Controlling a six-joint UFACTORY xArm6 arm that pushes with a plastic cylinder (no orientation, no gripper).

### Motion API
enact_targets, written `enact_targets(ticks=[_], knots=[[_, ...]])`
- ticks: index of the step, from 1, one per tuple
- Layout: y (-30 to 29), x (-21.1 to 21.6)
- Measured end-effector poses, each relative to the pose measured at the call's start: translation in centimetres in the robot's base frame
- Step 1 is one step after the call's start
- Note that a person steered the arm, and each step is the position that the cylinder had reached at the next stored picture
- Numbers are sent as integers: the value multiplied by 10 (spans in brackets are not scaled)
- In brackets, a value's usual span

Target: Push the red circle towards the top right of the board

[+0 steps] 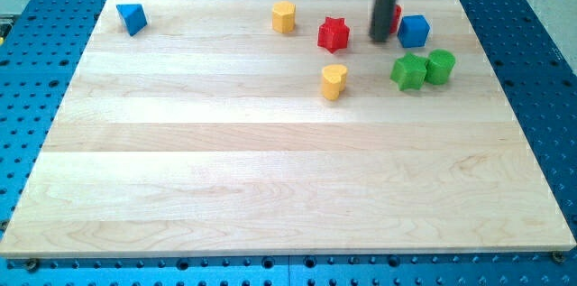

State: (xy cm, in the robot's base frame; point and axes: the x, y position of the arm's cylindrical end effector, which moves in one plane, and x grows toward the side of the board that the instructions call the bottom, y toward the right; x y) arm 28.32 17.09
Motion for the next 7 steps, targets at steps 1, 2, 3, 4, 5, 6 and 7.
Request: enact_targets(ticks=[1,2,3,4,5,6,7], knots=[[26,-26],[9,-24],[7,-15],[70,-21],[110,-3],[133,27],[108,66]])
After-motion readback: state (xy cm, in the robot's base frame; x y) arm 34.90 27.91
